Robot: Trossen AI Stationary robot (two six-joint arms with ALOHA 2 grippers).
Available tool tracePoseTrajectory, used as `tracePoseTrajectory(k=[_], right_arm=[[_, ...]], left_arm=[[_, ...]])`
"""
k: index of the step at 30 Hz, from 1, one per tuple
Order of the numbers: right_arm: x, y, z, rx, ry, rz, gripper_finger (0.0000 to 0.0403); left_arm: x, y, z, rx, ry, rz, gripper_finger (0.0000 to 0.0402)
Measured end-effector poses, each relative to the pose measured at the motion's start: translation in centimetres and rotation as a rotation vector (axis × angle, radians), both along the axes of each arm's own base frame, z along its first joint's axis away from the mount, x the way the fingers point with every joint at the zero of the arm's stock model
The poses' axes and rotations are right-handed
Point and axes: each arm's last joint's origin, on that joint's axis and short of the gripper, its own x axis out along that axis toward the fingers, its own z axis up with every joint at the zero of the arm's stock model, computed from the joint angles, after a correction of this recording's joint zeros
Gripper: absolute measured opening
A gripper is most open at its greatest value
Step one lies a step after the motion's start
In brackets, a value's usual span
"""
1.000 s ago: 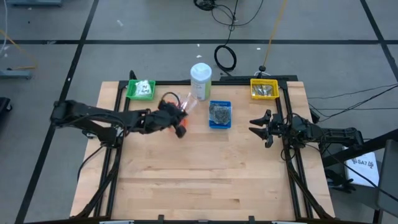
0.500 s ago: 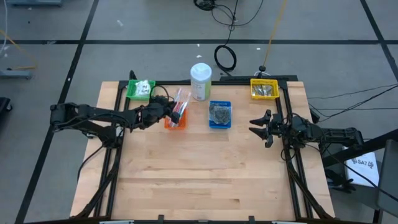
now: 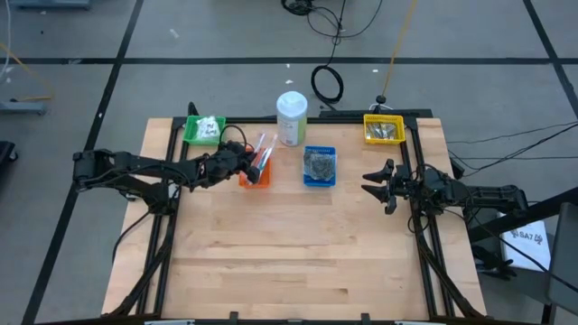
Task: Pick & Place Travel size toiletries
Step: Put the orange toothbrush into the orange bin, then return to Home Position
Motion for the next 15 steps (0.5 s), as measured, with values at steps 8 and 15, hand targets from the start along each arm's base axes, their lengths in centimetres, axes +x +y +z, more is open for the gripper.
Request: tracePoseTrajectory(k=[8,15], right_arm=[[0.00,0.00,0.00,0.000,0.000,0.000,0.0175],[0.00,0.00,0.00,0.000,0.000,0.000,0.0177]], left_arm=[[-0.05,0.10,0.02,-0.025,-0.030,0.039,0.0038],[-0.06,0.14,0.01,-0.036,-0.042,0.051,0.0131]])
